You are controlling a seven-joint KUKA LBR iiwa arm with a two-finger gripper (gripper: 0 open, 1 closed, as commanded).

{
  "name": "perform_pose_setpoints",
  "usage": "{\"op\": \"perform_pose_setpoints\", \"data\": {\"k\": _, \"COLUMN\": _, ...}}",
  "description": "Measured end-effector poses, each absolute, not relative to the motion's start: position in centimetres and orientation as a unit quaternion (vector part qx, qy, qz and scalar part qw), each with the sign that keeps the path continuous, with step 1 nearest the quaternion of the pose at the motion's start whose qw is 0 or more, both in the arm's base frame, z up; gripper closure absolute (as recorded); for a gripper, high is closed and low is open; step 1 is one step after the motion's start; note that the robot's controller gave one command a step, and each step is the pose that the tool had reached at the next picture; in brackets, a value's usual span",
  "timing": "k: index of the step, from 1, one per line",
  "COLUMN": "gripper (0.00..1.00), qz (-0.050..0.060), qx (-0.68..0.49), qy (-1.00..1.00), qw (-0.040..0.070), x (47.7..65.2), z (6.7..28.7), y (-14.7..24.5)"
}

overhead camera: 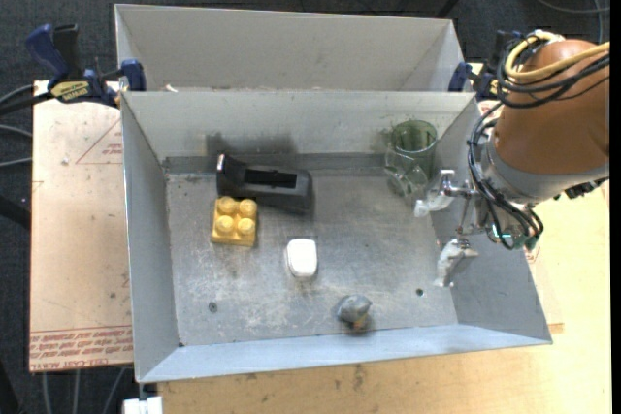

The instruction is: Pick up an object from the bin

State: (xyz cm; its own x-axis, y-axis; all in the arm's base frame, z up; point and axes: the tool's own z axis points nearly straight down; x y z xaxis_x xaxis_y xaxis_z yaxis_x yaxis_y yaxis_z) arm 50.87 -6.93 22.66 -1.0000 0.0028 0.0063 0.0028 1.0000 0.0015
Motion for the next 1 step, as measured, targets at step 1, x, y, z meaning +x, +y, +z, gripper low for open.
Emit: {"op": "perform_pose_setpoints", "data": {"k": 1, "gripper": 0.0, "qz": 0.0, "qx": 0.0, "qy": -1.0, "qw": 0.0, "x": 51.02, "z": 22.99, "y": -6.91}}
